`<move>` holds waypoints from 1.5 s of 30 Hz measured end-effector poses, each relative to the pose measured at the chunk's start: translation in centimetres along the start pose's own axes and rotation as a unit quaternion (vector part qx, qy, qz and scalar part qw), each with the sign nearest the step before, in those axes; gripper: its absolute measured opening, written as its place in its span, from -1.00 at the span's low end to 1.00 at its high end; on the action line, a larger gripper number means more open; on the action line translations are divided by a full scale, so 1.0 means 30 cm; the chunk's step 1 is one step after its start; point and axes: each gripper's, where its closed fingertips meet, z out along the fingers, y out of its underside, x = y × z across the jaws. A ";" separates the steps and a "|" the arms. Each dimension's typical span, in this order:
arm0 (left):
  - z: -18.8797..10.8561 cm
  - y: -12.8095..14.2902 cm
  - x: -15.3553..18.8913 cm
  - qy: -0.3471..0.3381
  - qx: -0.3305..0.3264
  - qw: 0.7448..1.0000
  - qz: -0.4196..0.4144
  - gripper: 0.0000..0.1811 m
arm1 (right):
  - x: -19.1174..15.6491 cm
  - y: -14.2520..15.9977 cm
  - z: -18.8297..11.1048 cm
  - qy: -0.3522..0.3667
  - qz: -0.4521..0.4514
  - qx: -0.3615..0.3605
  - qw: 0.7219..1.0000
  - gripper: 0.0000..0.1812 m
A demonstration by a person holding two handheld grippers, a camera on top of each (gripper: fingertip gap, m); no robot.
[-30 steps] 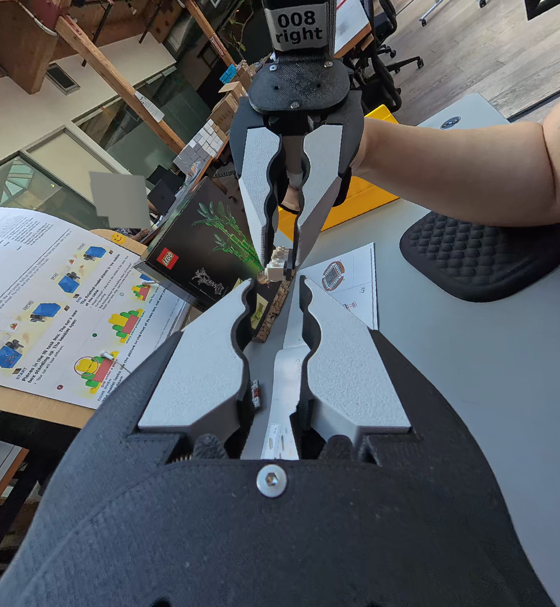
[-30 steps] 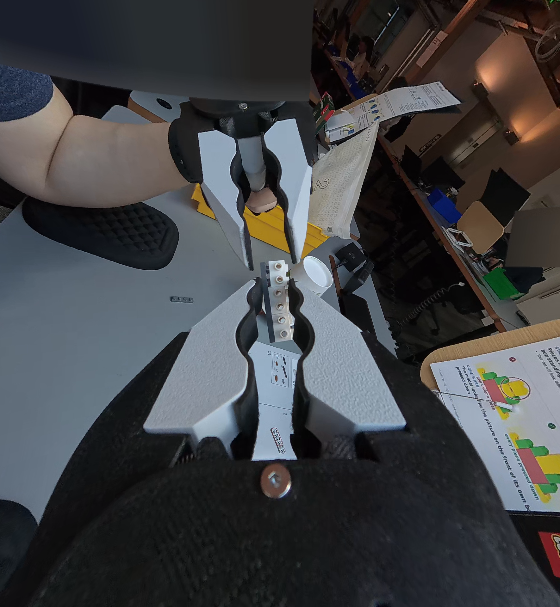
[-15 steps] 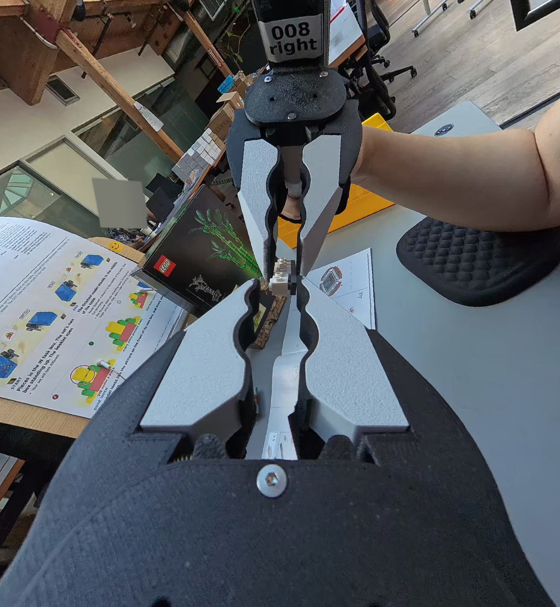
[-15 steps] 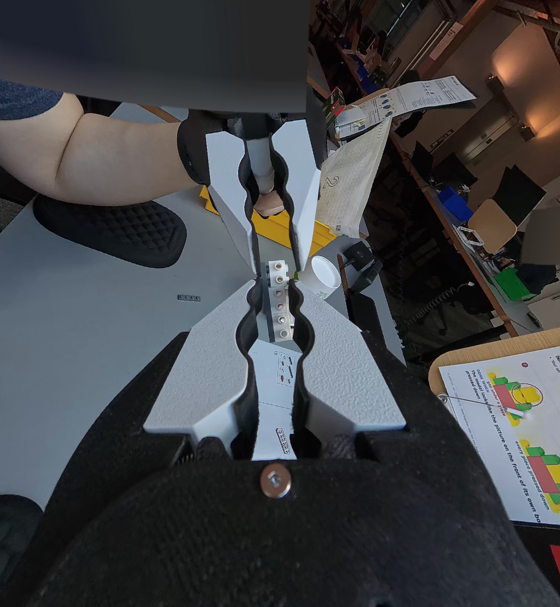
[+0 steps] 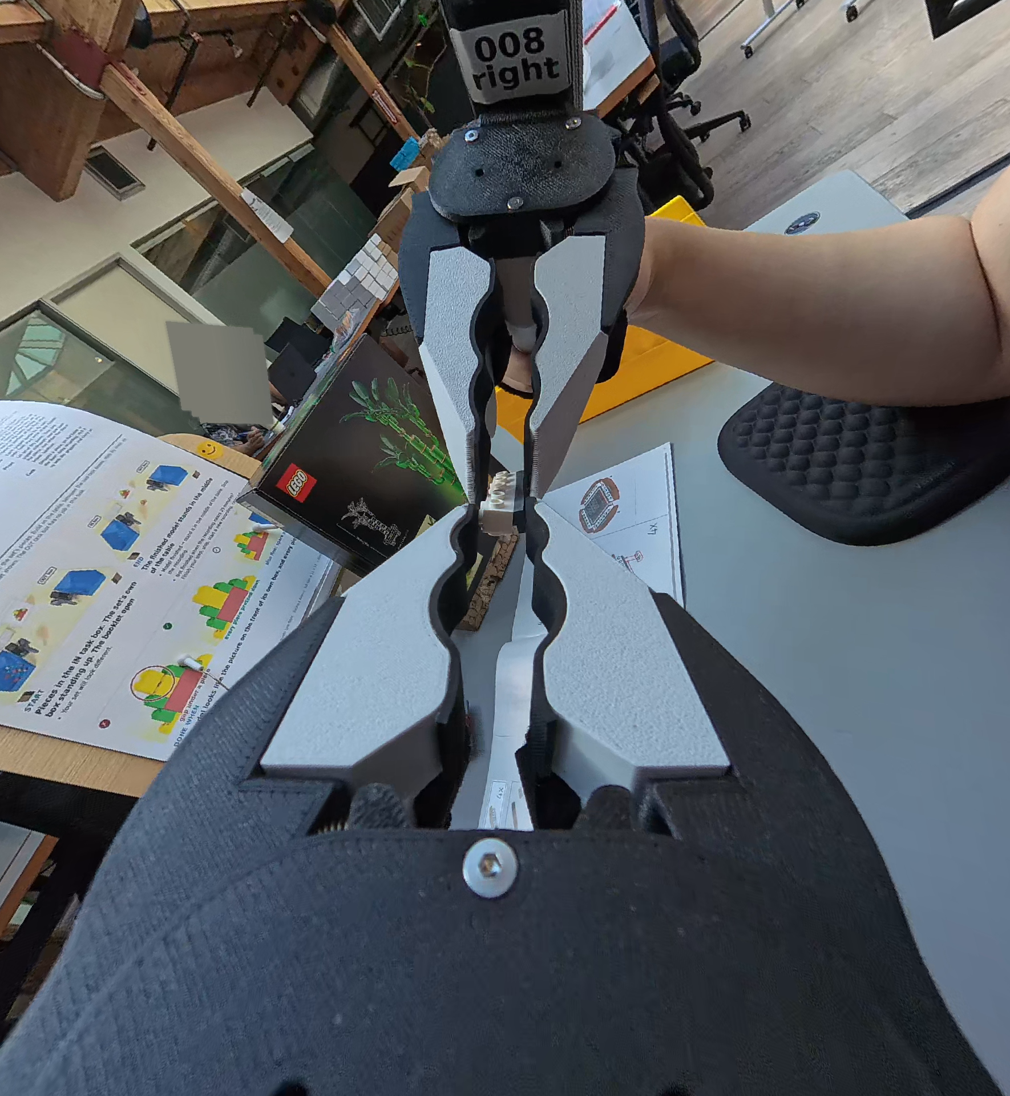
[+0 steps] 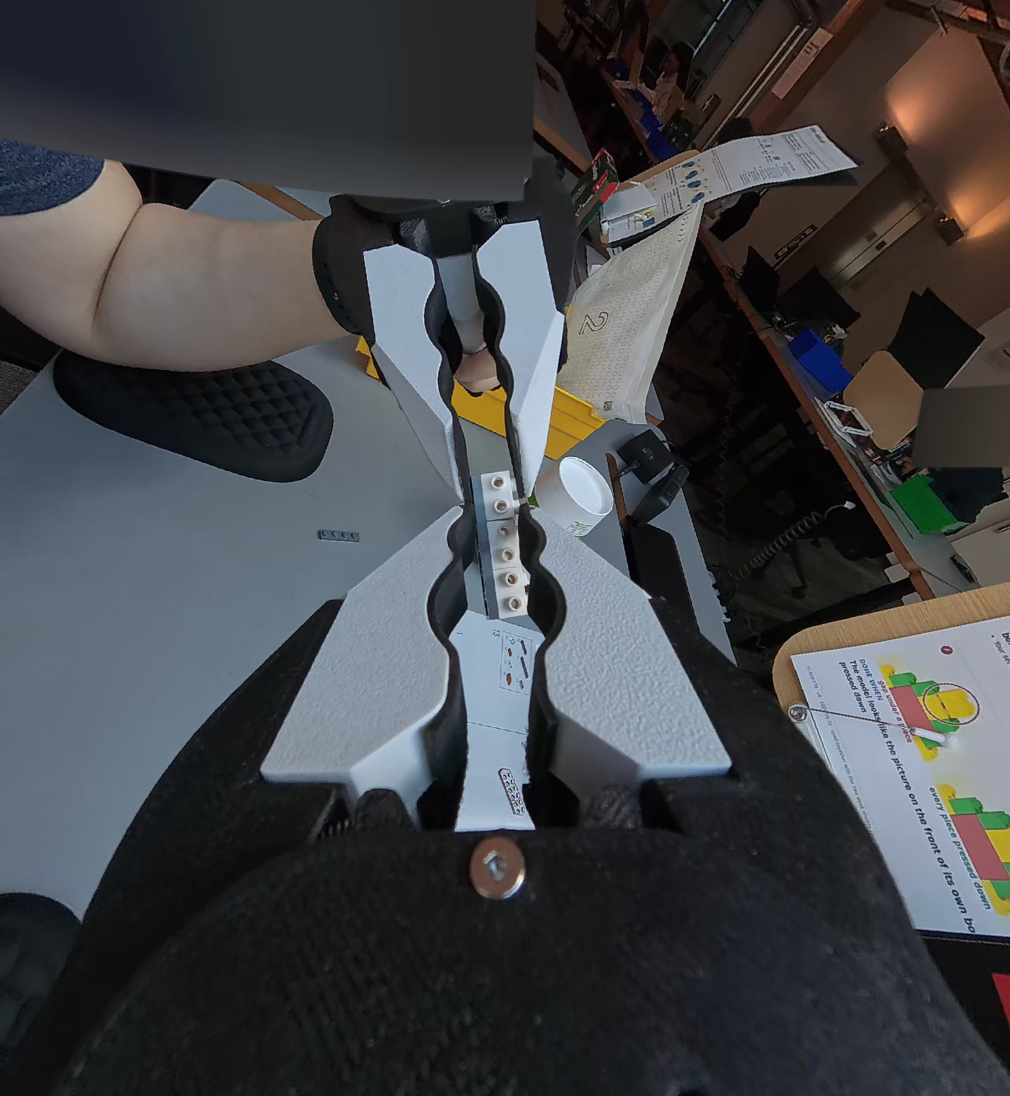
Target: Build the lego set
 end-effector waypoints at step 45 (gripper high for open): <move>0.031 0.034 0.007 -0.029 -0.058 0.995 0.080 -0.86 | -0.006 0.016 -0.014 -0.021 0.017 0.013 1.000 -0.86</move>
